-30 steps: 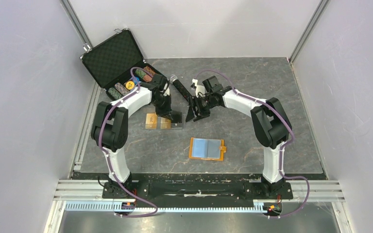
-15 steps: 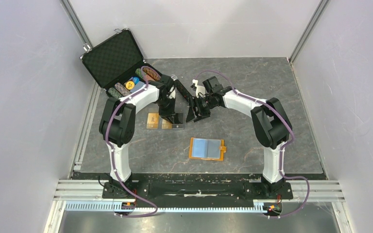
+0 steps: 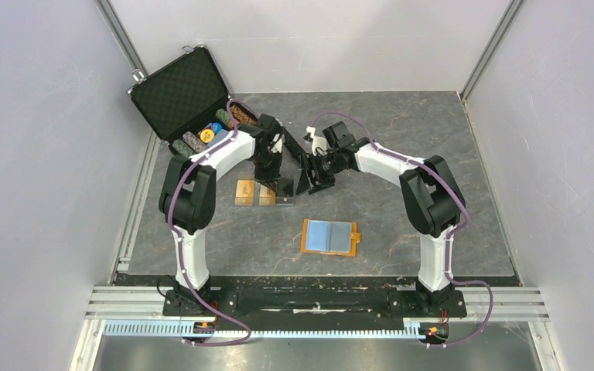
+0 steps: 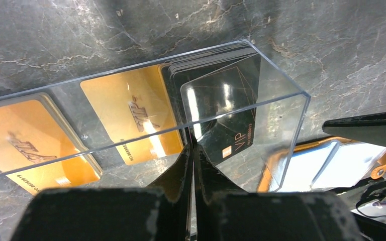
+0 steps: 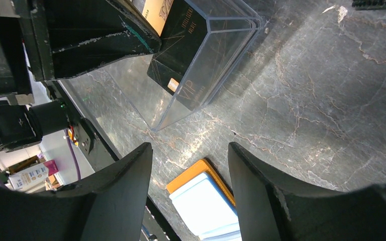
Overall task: Put the credit cards into the card holder
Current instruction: Pick up the credit card from the storage box.
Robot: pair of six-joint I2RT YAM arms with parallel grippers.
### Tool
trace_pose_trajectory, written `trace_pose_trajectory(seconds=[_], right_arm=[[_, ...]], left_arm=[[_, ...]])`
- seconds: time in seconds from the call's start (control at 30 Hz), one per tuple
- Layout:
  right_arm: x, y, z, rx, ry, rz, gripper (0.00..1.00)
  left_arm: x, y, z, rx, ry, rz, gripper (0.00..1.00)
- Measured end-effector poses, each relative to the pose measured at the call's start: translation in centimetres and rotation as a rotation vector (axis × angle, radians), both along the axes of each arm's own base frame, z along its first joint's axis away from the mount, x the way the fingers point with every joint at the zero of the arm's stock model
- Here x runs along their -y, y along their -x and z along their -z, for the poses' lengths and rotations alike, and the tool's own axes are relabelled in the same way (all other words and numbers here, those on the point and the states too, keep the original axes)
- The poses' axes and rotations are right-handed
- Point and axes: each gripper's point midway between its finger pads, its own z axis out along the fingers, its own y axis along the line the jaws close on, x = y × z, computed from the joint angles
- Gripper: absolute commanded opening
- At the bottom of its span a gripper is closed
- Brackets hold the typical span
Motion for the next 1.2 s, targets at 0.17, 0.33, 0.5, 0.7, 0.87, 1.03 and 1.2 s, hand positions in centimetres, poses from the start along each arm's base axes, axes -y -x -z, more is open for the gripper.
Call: trace_pose_trajectory(seconds=[0.17,0.33,0.5,0.7,0.87,1.03,1.2], right_arm=[[0.1,-0.1,0.0,0.000,0.000,0.004,0.60],[0.2,-0.2,0.0,0.000,0.000,0.006,0.60],[0.3,-0.3,0.0,0.000,0.000,0.008,0.60],[0.3,-0.3,0.0,0.000,0.000,0.010,0.60],[0.4,-0.4,0.0,0.001,0.001,0.011,0.61],[0.4,-0.4,0.0,0.001,0.002,0.013,0.61],[0.4,-0.4,0.0,0.002,0.003,0.014,0.61]], left_arm=[[0.6,-0.3,-0.4,0.006,0.029,0.004,0.15],[1.5,-0.5,-0.7,0.013,0.077,0.009,0.22],[2.5,-0.9,-1.0,0.025,0.130,-0.001,0.24],[3.0,-0.8,-1.2,0.045,0.172,0.004,0.24],[3.7,-1.2,-2.0,0.073,0.222,0.004,0.24],[4.3,-1.4,-2.0,0.080,0.253,-0.017,0.25],[4.3,-1.3,-1.9,0.074,0.254,-0.023,0.13]])
